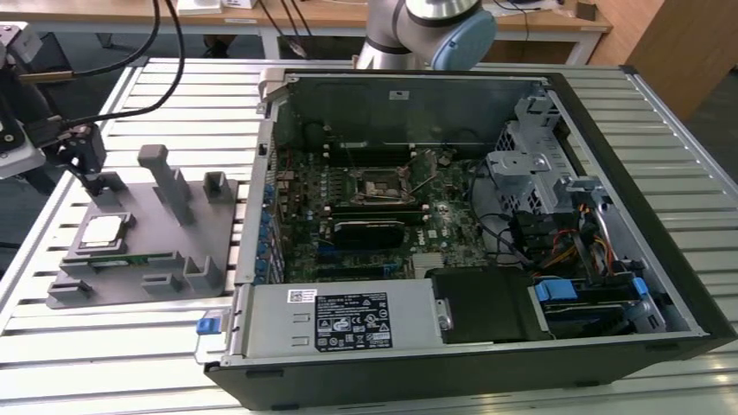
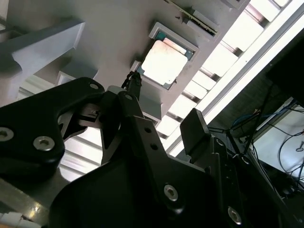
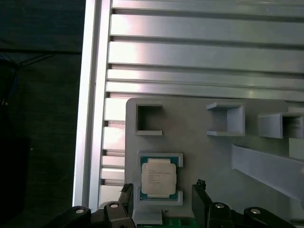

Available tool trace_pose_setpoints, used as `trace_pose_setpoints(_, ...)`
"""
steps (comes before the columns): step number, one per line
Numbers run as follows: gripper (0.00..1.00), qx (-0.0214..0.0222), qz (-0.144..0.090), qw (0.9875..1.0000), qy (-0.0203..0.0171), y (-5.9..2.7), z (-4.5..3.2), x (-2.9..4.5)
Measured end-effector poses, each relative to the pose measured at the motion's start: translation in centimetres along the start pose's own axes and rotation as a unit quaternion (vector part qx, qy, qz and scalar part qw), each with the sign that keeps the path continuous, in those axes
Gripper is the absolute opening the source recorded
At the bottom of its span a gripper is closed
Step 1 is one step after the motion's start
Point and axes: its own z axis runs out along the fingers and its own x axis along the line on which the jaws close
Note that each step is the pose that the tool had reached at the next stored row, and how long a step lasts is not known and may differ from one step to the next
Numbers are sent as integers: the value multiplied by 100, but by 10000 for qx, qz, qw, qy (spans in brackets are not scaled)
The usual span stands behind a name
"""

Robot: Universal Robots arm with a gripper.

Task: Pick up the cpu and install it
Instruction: 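Pick up the cpu and move it towards the insertion slot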

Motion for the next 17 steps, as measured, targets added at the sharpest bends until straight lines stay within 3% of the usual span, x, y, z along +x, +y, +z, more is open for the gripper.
trace_pose_setpoints(17, 67, 1, -80, 10000, 4, -82, 304, 5)
